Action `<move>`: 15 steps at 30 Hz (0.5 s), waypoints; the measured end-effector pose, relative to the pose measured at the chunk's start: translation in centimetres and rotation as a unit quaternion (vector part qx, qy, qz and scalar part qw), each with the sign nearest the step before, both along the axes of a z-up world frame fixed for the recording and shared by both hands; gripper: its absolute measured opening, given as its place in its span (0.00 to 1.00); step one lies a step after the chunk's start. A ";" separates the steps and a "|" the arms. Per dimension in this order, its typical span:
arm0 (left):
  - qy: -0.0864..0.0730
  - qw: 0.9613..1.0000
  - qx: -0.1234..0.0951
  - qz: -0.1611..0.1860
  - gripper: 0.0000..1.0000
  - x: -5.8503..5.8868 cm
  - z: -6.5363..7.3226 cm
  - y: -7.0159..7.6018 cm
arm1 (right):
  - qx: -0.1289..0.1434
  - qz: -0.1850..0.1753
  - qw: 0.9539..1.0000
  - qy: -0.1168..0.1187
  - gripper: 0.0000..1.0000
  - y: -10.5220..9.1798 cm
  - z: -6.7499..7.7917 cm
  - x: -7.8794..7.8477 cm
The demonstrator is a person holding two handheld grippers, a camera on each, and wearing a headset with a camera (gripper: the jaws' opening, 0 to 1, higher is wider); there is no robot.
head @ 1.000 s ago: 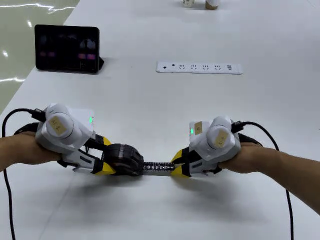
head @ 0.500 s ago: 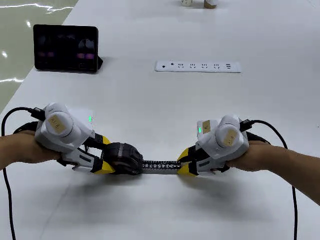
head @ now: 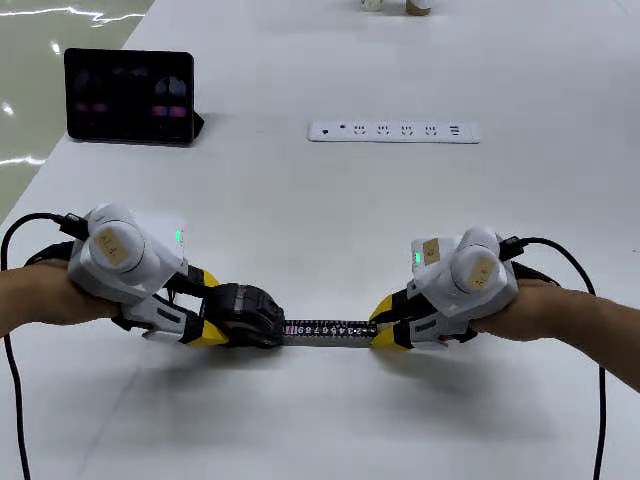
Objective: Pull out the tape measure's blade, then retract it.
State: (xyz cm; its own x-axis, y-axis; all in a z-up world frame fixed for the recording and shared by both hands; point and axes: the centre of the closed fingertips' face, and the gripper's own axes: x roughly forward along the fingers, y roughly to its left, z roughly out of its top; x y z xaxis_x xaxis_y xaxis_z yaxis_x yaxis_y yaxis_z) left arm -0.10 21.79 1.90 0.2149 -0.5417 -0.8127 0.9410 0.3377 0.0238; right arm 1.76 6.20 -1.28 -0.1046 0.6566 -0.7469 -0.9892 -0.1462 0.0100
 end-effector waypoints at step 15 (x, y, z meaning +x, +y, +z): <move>0.002 1.000 0.000 0.001 0.25 0.0 0.0 0.0 | -0.008 -0.004 1.000 0.000 0.08 -2.5 0.1 0.4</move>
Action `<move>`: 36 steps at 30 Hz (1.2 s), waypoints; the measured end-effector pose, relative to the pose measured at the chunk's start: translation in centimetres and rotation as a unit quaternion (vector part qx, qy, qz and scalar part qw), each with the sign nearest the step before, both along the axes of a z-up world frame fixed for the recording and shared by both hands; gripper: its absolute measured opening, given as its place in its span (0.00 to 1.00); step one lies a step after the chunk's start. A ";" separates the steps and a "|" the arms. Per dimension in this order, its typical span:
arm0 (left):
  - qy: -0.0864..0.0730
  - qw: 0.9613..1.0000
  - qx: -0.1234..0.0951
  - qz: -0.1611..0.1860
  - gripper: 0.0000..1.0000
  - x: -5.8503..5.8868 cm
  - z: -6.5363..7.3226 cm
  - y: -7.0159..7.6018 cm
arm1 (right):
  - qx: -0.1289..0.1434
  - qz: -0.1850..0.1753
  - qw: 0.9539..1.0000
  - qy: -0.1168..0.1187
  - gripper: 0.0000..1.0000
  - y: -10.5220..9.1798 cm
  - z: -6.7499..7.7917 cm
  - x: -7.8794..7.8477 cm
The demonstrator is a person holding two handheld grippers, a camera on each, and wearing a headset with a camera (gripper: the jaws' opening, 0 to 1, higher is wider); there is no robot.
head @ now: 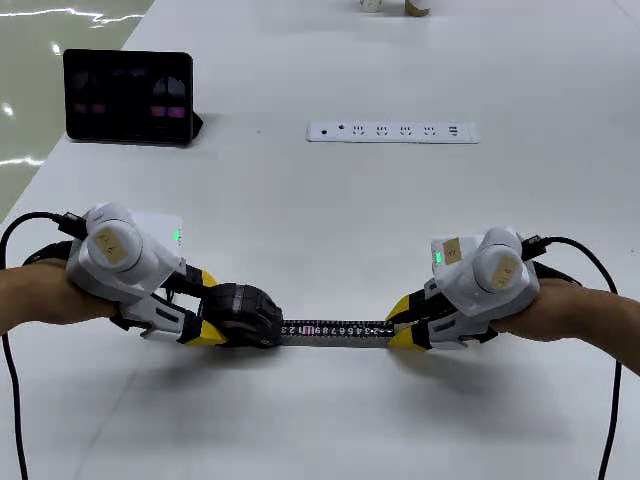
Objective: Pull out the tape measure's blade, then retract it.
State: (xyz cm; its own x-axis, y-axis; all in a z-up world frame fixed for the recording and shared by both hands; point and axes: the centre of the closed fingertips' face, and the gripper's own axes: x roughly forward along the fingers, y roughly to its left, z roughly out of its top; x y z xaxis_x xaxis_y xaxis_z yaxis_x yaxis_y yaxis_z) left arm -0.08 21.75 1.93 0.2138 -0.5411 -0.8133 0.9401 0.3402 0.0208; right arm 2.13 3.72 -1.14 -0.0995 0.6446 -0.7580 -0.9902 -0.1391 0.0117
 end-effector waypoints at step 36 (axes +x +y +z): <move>0.004 1.000 0.009 -0.003 0.25 0.0 0.0 0.1 | -0.036 -0.015 0.999 -0.011 0.08 -7.1 0.2 1.1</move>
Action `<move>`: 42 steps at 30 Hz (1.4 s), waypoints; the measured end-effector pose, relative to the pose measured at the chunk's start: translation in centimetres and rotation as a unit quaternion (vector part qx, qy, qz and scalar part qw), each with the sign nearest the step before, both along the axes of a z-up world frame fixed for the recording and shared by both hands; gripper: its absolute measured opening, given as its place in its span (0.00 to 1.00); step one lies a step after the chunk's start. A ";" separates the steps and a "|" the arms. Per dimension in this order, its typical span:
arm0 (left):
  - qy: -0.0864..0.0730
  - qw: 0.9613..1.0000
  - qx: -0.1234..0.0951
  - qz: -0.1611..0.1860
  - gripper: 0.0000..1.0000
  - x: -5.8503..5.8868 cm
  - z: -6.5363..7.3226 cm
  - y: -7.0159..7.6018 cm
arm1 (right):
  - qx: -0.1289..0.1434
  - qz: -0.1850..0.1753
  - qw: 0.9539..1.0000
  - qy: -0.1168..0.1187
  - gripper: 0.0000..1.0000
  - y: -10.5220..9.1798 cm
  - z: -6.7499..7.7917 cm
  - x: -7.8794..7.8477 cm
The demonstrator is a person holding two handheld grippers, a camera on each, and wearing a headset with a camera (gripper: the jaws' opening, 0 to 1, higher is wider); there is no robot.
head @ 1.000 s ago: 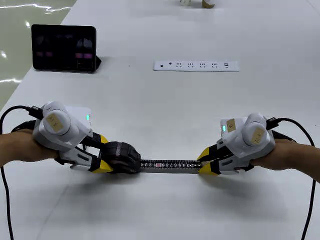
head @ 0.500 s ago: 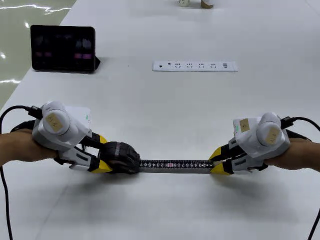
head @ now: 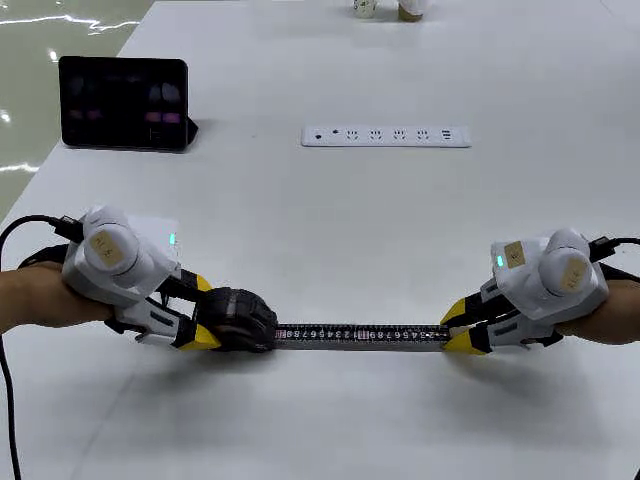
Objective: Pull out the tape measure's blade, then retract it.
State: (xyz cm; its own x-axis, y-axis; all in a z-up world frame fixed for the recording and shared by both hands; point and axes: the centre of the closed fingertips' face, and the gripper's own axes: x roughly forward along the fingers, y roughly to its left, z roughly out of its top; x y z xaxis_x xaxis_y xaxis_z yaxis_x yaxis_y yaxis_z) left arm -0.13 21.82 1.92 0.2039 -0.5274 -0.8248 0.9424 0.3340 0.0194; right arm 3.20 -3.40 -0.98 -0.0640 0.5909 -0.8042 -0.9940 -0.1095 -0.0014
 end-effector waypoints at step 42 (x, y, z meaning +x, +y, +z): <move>0.005 1.000 0.024 -0.006 0.26 -0.1 0.0 -0.3 | -0.028 0.006 1.000 -0.007 0.11 -2.8 -0.2 -0.2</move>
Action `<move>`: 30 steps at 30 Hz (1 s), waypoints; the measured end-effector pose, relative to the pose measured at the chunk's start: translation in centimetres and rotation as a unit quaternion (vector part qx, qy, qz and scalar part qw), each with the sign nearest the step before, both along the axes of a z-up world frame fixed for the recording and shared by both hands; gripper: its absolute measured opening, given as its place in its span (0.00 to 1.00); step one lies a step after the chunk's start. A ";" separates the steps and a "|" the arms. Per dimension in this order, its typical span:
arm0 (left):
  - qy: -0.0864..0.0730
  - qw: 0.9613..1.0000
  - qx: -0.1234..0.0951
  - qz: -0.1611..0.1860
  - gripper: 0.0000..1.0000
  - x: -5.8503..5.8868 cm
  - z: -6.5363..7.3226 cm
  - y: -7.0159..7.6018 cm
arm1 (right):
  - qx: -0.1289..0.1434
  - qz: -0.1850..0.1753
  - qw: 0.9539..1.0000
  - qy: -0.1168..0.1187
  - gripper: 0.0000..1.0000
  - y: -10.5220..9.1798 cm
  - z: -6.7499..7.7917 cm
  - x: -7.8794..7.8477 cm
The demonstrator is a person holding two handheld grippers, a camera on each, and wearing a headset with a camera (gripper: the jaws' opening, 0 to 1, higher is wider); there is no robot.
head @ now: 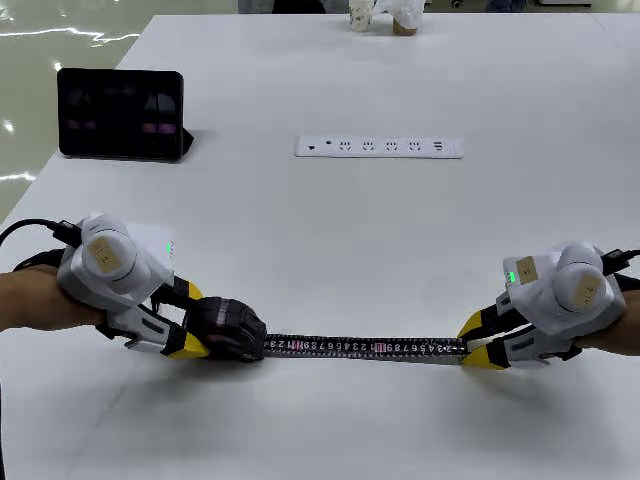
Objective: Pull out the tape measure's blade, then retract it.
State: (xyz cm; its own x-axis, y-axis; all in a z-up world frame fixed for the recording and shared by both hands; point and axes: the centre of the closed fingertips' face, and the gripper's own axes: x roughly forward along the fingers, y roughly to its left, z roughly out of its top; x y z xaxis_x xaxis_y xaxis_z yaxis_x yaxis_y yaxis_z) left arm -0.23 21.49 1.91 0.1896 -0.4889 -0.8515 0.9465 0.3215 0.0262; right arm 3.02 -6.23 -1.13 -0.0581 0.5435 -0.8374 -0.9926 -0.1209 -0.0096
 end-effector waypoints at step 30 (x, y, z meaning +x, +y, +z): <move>0.000 0.999 0.005 0.049 0.47 -1.1 0.0 0.6 | 0.008 -0.041 0.999 -0.005 0.35 -0.6 0.5 -1.0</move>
State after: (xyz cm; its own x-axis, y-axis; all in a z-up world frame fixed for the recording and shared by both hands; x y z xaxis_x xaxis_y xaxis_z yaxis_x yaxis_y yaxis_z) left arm -1.35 22.06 1.93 0.2358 -0.4594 -0.8564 0.9104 0.4127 0.0293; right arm 2.05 -6.84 -0.58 -0.0044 0.5591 -0.8291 -0.9991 -0.0379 -0.0203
